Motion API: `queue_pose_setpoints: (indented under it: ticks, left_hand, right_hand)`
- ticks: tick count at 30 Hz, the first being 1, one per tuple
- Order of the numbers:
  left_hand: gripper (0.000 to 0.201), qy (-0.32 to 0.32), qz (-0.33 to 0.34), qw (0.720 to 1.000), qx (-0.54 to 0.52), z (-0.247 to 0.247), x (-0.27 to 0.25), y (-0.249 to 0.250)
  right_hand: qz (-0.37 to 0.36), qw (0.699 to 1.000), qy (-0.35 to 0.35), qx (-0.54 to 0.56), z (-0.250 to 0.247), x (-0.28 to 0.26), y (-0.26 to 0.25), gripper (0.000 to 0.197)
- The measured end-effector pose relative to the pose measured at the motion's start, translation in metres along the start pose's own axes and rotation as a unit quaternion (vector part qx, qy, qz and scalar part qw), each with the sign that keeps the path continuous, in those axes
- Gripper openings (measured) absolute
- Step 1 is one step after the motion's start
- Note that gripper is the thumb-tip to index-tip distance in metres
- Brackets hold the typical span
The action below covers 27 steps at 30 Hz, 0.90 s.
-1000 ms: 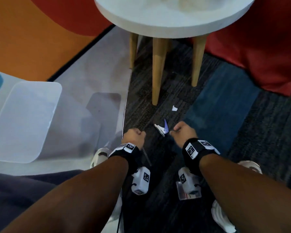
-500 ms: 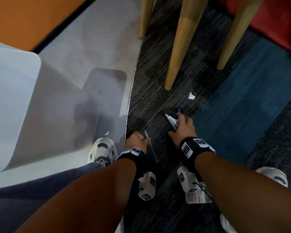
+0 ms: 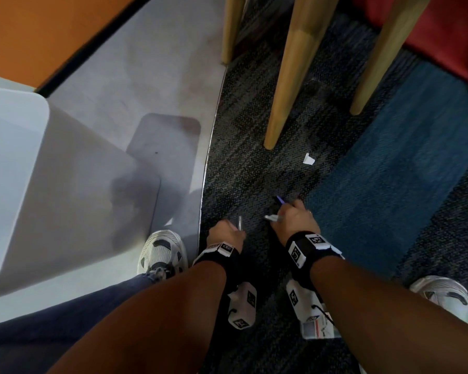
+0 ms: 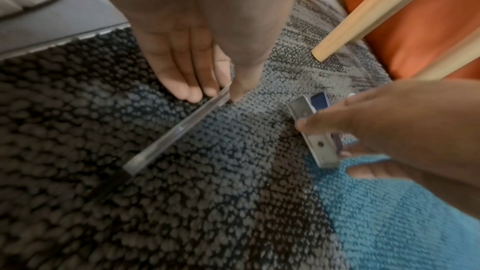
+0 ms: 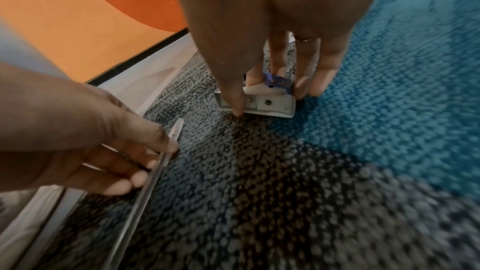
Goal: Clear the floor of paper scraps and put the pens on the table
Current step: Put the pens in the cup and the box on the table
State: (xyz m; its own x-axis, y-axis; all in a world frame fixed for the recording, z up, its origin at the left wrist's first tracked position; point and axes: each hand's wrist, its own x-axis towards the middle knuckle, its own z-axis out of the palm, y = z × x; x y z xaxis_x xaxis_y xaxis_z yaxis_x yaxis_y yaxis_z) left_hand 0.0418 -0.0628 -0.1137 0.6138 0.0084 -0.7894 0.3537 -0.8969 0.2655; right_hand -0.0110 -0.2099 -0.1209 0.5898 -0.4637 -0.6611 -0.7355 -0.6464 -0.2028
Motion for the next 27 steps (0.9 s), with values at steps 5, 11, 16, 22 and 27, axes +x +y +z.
queue_pose_setpoints:
  ticks: [5, 11, 16, 22, 27]
  left_hand:
    - [0.016, 0.019, 0.029, 0.999, -0.007, -0.01, -0.018, 0.01]
    - [0.014, 0.047, 0.148, 0.987, -0.038, -0.043, -0.058, 0.053]
    - [0.011, 0.103, 0.313, 0.939, -0.102, -0.092, -0.119, 0.102]
    - [0.009, 0.169, 0.466, 0.843, -0.211, -0.165, -0.212, 0.167]
    - [0.008, 0.243, 0.55, 0.755, -0.261, -0.234, -0.283, 0.225]
  right_hand:
    - [0.018, 0.998, 0.021, 0.054, -0.018, -0.023, 0.009, 0.03]
    - [-0.031, 0.99, 0.074, 0.12, -0.081, -0.052, 0.015, 0.042]
    - [-0.094, 0.984, 0.124, 0.081, -0.152, -0.095, 0.003, 0.073]
    - [-0.198, 0.957, 0.197, 0.082, -0.233, -0.153, -0.016, 0.069]
    - [-0.274, 0.911, 0.265, 0.159, -0.281, -0.193, -0.026, 0.059]
